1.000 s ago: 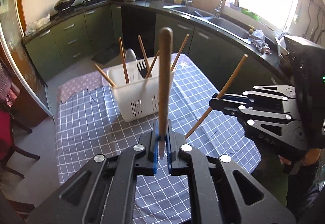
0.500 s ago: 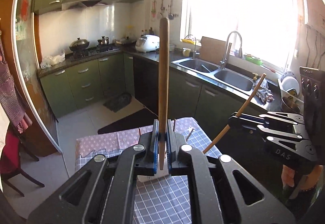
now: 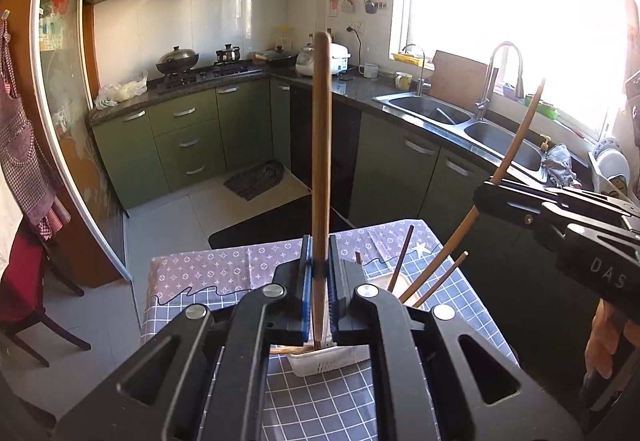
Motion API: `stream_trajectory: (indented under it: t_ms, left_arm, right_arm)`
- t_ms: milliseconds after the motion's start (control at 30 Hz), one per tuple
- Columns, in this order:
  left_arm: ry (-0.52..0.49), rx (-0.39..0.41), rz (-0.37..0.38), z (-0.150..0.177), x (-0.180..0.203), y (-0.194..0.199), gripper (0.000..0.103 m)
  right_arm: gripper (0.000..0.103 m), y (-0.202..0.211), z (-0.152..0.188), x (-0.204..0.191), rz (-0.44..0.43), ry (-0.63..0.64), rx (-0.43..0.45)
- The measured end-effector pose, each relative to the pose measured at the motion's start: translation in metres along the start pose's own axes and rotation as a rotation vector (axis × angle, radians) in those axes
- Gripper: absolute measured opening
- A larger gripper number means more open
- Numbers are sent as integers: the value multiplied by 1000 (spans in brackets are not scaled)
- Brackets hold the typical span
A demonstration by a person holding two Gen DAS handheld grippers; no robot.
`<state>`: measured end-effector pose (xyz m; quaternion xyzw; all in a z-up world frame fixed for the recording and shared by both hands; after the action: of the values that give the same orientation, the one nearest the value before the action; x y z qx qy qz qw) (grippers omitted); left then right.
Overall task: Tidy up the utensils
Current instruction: 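Lift both chopsticks over the white caddy and open both grippers to drop them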
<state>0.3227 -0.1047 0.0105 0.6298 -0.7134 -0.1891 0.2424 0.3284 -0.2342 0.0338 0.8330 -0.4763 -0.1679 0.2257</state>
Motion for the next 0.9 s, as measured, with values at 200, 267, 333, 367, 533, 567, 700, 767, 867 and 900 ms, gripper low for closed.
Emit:
stream_trajectory:
  t_ms: [200,267,333,367,533,567,700,767,867,900]
  left_arm:
    - [-6,-56,0,18,-5,-25,6]
    - [-9,-67,-2,21,-8,-32,6]
    - [-12,-76,-3,27,-9,-37,6]
    - [-17,-79,-5,30,-9,-39,8]
    - [-35,-60,-16,37,-8,-41,40]
    - [-44,-49,-20,37,-6,-38,41]
    - [-25,19,4,30,-8,-13,54]
    - [5,70,26,29,-10,8,75]
    - [24,144,25,41,-16,40,86]
    - [21,155,21,49,-17,48,87]
  right_arm:
    - [7,-37,18,1,0,6,-63]
    - [7,-46,23,2,2,6,-81]
    - [7,-54,29,2,7,5,-100]
    - [7,-58,31,2,9,6,-110]
    - [14,-64,43,1,10,12,-134]
    - [16,-62,43,0,8,14,-128]
    - [18,-29,40,-8,0,21,-68]
    - [29,-4,43,-14,2,31,-22]
    - [32,30,60,-18,16,44,33]
    - [34,39,70,-19,26,45,43]
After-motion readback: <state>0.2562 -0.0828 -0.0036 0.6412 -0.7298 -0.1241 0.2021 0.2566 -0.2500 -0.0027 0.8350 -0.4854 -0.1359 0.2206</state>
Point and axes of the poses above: each gripper's, at about its wrist camera, not at the fingertips, and y roughly against the way its jaws point, x to its right, z to its underside, the point moved 7 cm from there along -y, roughly the way its jaws point, and after that the axes turned 6 degrees about y, right-handed, at the moved point
